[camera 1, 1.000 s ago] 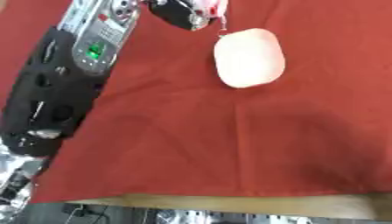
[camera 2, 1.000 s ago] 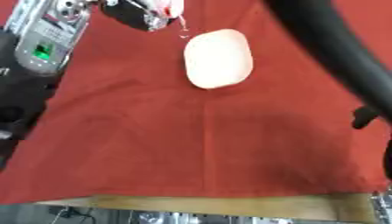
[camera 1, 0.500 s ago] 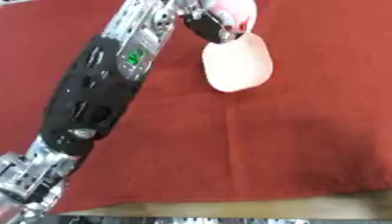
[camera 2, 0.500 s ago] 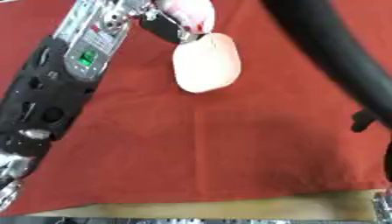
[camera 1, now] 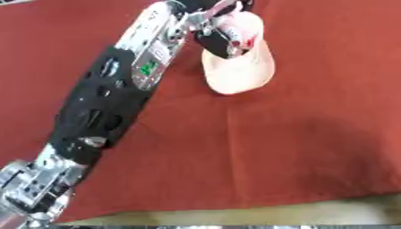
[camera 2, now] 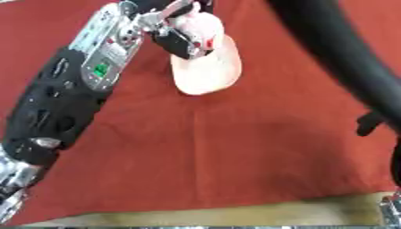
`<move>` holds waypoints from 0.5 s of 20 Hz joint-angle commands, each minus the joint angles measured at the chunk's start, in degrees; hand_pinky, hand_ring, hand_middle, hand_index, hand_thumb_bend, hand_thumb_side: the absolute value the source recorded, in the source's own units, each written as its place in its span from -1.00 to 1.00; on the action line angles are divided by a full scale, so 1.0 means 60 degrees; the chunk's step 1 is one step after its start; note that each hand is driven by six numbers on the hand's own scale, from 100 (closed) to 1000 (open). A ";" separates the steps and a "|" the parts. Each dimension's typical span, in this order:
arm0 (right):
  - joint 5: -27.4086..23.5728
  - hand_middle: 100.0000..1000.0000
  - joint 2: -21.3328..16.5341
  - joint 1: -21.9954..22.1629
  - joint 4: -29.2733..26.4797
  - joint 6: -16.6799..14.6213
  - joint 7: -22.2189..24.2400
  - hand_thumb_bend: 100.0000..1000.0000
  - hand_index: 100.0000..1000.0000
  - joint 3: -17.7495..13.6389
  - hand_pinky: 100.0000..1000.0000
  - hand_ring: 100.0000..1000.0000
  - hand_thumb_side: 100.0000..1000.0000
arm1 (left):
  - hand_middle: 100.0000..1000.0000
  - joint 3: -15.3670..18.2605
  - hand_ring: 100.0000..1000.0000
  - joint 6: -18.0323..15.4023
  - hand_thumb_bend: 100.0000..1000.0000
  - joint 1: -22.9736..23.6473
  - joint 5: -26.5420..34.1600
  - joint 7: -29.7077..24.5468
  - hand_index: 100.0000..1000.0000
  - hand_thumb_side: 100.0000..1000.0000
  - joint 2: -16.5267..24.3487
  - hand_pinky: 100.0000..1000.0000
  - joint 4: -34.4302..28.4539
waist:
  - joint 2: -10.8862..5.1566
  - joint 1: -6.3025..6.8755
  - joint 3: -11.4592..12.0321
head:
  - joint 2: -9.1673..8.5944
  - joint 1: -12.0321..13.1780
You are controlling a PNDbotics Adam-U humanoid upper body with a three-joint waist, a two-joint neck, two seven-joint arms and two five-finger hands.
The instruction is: Pick up objects on the table and place them in the box.
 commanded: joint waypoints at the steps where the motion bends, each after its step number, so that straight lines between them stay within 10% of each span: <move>1: -0.0023 0.64 -0.0134 -0.0082 -0.0130 -0.0009 0.0044 -0.93 0.76 0.0008 -0.50 -0.06 0.46 | -0.26 -0.0039 -0.27 -0.0210 -1.00 -0.0140 -0.0146 -0.0187 -0.05 -0.64 0.0106 -0.82 -0.0053 | -0.0156 -0.0058 0.0006 | -0.0076 0.0092; 2: -0.0019 0.64 -0.0133 -0.0081 -0.0130 -0.0008 0.0046 -0.93 0.76 0.0011 -0.50 -0.06 0.45 | 0.02 -0.0053 -0.05 -0.0296 -1.00 -0.0134 -0.0154 -0.0253 0.26 0.02 0.0110 -0.60 -0.0055 | -0.0152 -0.0058 0.0009 | -0.0072 0.0087; 4: -0.0018 0.64 -0.0130 -0.0080 -0.0130 -0.0002 0.0054 -0.92 0.76 0.0016 -0.50 -0.06 0.45 | 0.19 -0.0064 0.09 -0.0467 -0.92 -0.0118 -0.0141 -0.0391 0.43 0.32 0.0122 -0.46 -0.0053 | -0.0148 -0.0059 0.0017 | -0.0064 0.0074; 10: -0.0030 0.64 -0.0132 -0.0069 -0.0130 -0.0013 0.0097 -0.91 0.75 0.0022 -0.50 -0.06 0.45 | 0.25 -0.0058 0.15 -0.0709 -0.79 -0.0127 -0.0132 -0.0778 0.49 0.46 0.0121 -0.37 -0.0011 | -0.0150 -0.0061 0.0034 | -0.0041 0.0052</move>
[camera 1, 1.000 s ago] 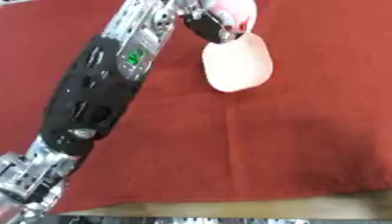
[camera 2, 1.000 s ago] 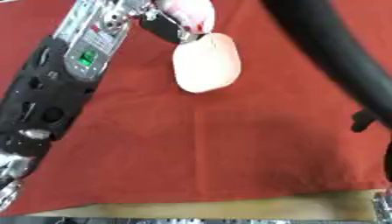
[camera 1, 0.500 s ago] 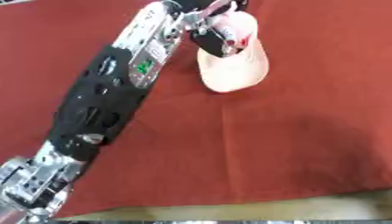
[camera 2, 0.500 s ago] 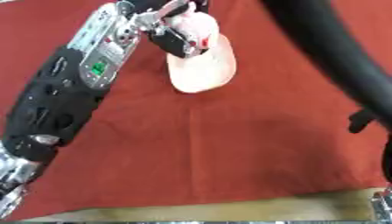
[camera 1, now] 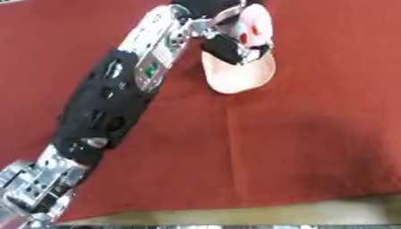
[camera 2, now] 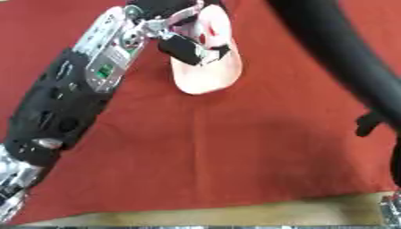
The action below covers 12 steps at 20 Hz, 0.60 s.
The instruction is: Pick up objects on the table and place them in the box.
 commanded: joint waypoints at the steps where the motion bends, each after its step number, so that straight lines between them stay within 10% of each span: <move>1: -0.0032 0.64 -0.0131 -0.0066 -0.0130 -0.0012 0.0055 -0.91 0.75 0.0022 -0.50 -0.06 0.45 | 0.25 0.0017 0.15 -0.0094 -0.76 -0.0134 -0.0064 -0.0182 0.49 0.43 0.0142 -0.37 -0.0083 | -0.0162 -0.0063 0.0029 | -0.0046 0.0048; 9: -0.0020 0.64 -0.0124 -0.0037 -0.0130 -0.0025 0.0090 -0.91 0.75 0.0015 -0.50 -0.07 0.44 | 0.26 -0.0021 0.15 -0.0190 -0.62 -0.0162 -0.0111 -0.0519 0.48 0.42 0.0181 -0.34 -0.0071 | -0.0161 -0.0081 0.0063 | 0.0001 0.0048; 12: -0.0013 0.64 -0.0130 -0.0017 -0.0130 -0.0031 0.0090 -0.90 0.75 0.0012 -0.50 -0.07 0.45 | 0.56 -0.0050 0.49 -0.0270 0.30 -0.0199 -0.0403 -0.0845 0.74 0.46 0.0302 0.06 -0.0086 | -0.0177 -0.0085 0.0087 | 0.0018 0.0043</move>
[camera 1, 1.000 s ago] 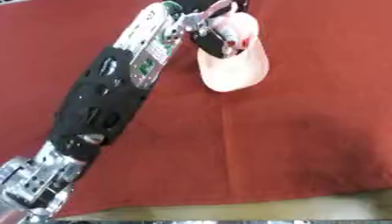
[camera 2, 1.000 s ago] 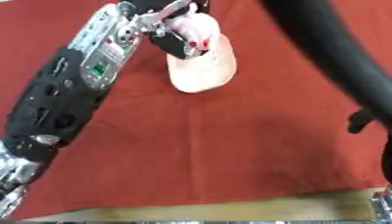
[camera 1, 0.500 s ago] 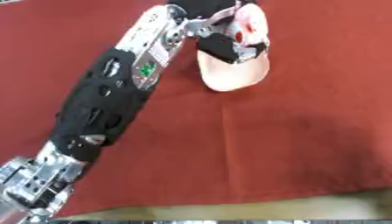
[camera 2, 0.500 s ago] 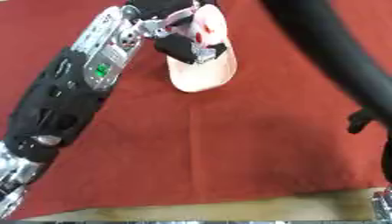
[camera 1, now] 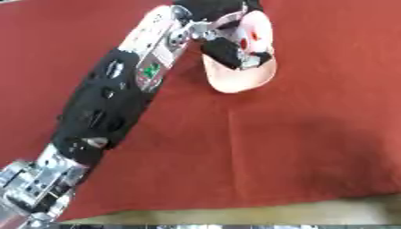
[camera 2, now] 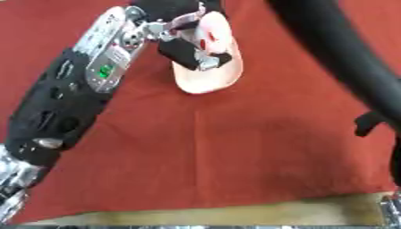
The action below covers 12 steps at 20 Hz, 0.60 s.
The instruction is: Pick up objects on the table and place them in the box.
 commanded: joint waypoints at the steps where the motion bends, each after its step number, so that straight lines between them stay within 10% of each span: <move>1: -0.0009 0.64 -0.0132 -0.0011 -0.0130 -0.0016 0.0029 -0.90 0.75 0.0011 -0.50 -0.07 0.45 | 0.64 0.0021 0.56 -0.0094 0.43 -0.0217 -0.0548 -0.0455 0.79 0.49 0.0358 0.16 -0.0134 | -0.0186 -0.0087 0.0044 | 0.0009 0.0041; 5: 0.0007 0.64 -0.0136 0.0021 -0.0130 -0.0012 0.0026 -0.90 0.75 0.0004 -0.50 -0.07 0.45 | 0.89 0.0119 0.82 -0.0161 0.89 -0.0236 -0.2043 -0.1450 1.00 0.60 0.0496 0.60 -0.0300 | -0.0212 -0.0096 0.0084 | 0.0018 0.0031; 12: 0.0038 0.64 -0.0126 0.0031 -0.0130 -0.0019 0.0023 -0.89 0.75 0.0005 -0.50 -0.07 0.45 | 0.93 0.0236 0.88 -0.0224 0.90 -0.0219 -0.3218 -0.2250 1.00 0.66 0.0467 0.71 -0.0438 | -0.0202 -0.0105 0.0097 | 0.0021 0.0022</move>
